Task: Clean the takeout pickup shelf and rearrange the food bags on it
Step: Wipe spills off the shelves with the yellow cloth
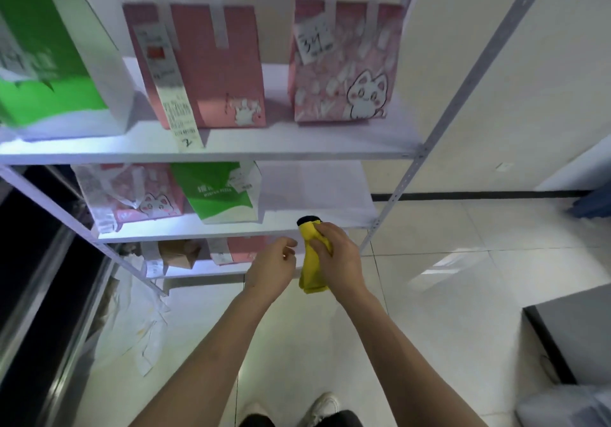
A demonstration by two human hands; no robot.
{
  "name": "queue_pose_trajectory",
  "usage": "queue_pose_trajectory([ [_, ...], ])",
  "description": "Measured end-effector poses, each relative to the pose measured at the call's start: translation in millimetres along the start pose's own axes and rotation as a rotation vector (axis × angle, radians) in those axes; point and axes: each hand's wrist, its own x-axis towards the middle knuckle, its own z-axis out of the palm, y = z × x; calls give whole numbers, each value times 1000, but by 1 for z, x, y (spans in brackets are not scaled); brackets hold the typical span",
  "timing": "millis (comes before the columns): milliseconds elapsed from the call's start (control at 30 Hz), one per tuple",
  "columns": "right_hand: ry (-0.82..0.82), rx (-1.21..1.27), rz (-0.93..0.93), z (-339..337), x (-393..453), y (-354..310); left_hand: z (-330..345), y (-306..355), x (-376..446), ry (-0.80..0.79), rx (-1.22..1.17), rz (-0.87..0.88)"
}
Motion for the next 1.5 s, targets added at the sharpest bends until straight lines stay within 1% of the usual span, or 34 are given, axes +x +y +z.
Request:
queue_pose_trajectory([
  [100,61,22,-42,-25,5,-38,-27,35,-7,9,-189,30],
  [200,129,155,-42,-49,9,-72,-50,60,-20,50,-330,70],
  [267,165,270,-18,-64,11,-93,-63,76,-29,63,-381,118],
  [400,260,477,-20,-93,16,-129,-86,110,-41,81,-409,257],
  [500,336,584,-24,-116,18,-152,-103,134,-51,52,-476,354],
  [600,409,731,-33,-133,20,-170,-115,156,-59,65,-430,411],
  [700,446,818,-57,-144,23,-185,-121,175,-61,134,-338,481],
  [800,461,876,-70,-154,26,-198,-125,192,-60,212,-302,537],
  [900,452,906,-94,-160,28,-203,-131,204,-58,299,-262,578],
  [1000,446,896,-108,-163,32,-200,-139,214,-51,378,-113,639],
  [1067,455,895,-103,-162,34,-197,-143,219,-45,411,-22,683],
  [1167,467,892,-87,-160,39,-185,-146,226,-34,443,45,738],
  [1267,472,860,-35,-162,46,-168,-143,233,-22,449,71,750],
  [1367,503,811,-18,-167,57,-151,-137,238,-7,421,77,735],
  [1500,455,791,11,-170,80,-124,-126,242,19,354,-43,677],
])
